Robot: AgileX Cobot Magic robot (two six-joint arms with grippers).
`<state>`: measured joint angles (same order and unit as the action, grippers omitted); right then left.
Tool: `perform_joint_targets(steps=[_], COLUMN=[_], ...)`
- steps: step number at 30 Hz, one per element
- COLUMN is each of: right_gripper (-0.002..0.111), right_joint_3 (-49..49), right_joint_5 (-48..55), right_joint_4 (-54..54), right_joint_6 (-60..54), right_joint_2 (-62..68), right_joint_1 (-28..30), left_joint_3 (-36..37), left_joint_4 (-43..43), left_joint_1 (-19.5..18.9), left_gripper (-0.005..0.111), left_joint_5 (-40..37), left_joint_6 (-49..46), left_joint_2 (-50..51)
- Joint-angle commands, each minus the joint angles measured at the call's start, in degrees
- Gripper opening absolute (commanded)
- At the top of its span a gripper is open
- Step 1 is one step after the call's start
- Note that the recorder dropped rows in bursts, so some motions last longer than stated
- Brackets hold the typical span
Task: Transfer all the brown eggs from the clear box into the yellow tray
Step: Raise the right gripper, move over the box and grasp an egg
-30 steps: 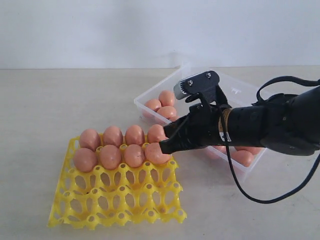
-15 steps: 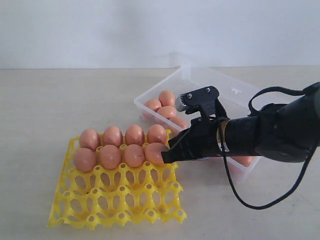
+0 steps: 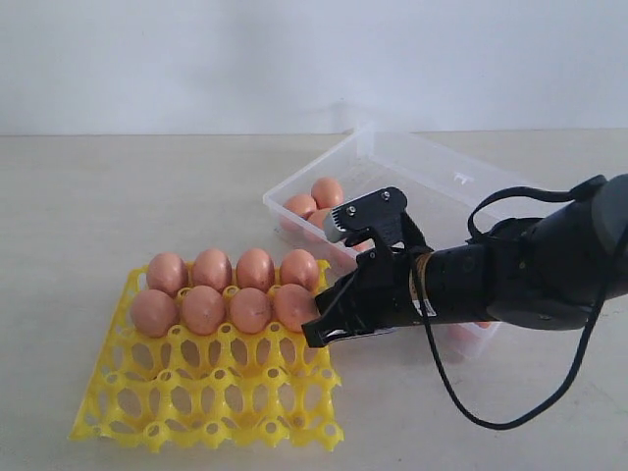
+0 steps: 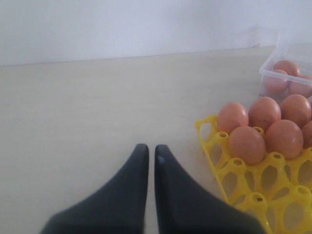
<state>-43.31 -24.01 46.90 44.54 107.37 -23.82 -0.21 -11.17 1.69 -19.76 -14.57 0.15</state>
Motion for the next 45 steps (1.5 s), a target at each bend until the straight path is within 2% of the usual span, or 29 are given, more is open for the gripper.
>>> perform_joint_targets(steps=[1, 5, 9, 12, 15, 17, 21, 22, 24, 27, 29, 32, 33, 38, 45], right_gripper=[0.000, 0.000, 0.000, 0.000, 0.000, 0.000, 0.000, 0.000, 0.000, 0.000, 0.010, 0.045, 0.049, 0.051, 0.051], right_joint_3=[-0.5, -4.2, -13.6, -23.5, -34.1, -41.3, -54.3, -57.6, -62.3, -66.7, -66.7, -66.7, -66.7, -66.7, -66.7], right_joint_5=[0.4, 7.4, 19.2, 37.9, 55.6, 62.1, 79.0, 85.2, 93.6, 94.0, 93.6, 89.9, 89.1, 85.7, 87.6], right_joint_4=[-1.6, -3.0, -3.3, -4.4, -7.3, -16.1, -45.2, -52.7, -60.7, -64.1, -64.2, -64.2, -64.2, -64.6, -65.1], right_joint_6=[-5.5, -11.7, -12.0, -6.5, -12.4, -25.1, -55.0, -59.2, -64.0, -65.9, -66.9, -66.9, -66.9, -66.9, -66.9], right_joint_2=[-2.0, -5.6, -7.3, -6.1, -2.5, 0.8, 9.6, 12.1, 15.9, 20.1, 20.5, 20.5, 20.5, 21.9, 25.3], right_joint_1=[-0.1, -0.1, 0.0, 0.0, 0.4, 1.6, 6.0, 7.3, 9.0, 10.0, 10.0, 10.0, 10.0, 10.0, 10.0], left_joint_3=[0.2, 0.2, 0.2, 0.2, 0.2, 0.2, 0.2, 0.2, 0.2, 0.2, 0.2, 0.2, 0.2, 0.2, 0.2], left_joint_4=[0.1, 0.1, 0.1, 0.1, 0.1, 0.1, 0.1, 0.1, 0.1, 0.1, 0.1, 0.1, 0.1, 0.1, 0.1], left_joint_1=[0.2, 0.2, 0.2, 0.2, 0.2, 0.2, 0.2, 0.2, 0.2, 0.2, 0.2, 0.2, 0.2, 0.2, 0.2], left_gripper=[0.004, 0.004, 0.004, 0.004, 0.004, 0.004, 0.004, 0.004, 0.004, 0.004, 0.004, 0.004, 0.004, 0.004, 0.004], left_joint_5=[0.2, 0.2, 0.2, 0.2, 0.2, 0.2, 0.2, 0.2, 0.2, 0.2, 0.2, 0.2, 0.2, 0.2, 0.2], left_joint_6=[-0.1, -0.1, -0.1, -0.1, -0.1, -0.1, -0.1, -0.1, -0.1, -0.1, -0.1, -0.1, -0.1, -0.1, -0.1], left_joint_2=[-0.2, -0.2, -0.2, -0.2, -0.2, -0.2, -0.2, -0.2, -0.2, -0.2, -0.2, -0.2, -0.2, -0.2, -0.2])
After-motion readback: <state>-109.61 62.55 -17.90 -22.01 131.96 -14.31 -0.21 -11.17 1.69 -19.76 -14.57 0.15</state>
